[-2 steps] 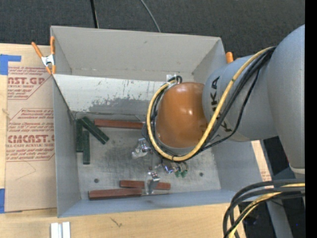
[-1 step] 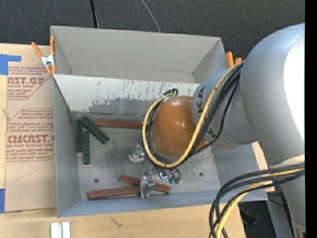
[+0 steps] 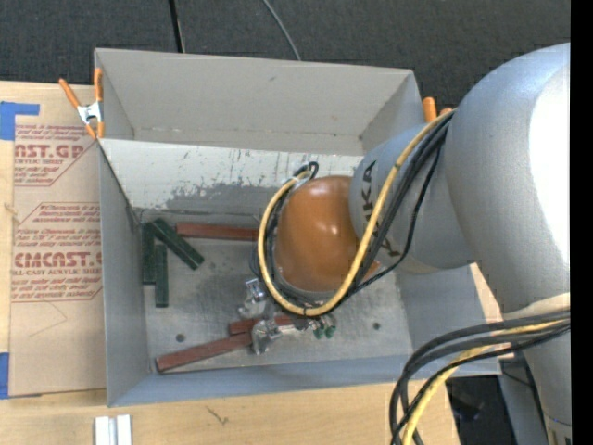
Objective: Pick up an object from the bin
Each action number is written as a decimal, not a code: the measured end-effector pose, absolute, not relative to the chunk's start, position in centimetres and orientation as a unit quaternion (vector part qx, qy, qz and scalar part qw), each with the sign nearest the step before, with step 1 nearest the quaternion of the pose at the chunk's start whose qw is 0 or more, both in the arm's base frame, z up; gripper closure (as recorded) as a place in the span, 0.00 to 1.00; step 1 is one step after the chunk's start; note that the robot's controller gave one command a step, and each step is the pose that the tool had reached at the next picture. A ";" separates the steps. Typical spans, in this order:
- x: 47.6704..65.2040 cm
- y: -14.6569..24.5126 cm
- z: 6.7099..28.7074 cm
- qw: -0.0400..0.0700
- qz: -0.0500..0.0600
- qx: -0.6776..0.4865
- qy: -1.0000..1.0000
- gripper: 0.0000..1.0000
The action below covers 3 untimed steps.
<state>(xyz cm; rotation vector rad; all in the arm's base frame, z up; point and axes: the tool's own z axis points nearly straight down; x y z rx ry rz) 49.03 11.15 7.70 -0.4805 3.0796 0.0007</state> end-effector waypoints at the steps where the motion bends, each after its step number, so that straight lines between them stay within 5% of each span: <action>1: 49.0 11.2 7.7 0.012 0.000 -0.154 0.988 1.00; 3: 49.0 11.2 8.1 0.007 0.000 -0.154 0.988 1.00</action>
Offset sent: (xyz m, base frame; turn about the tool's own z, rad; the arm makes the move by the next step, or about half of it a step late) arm 0.0000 0.0000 0.0000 0.0000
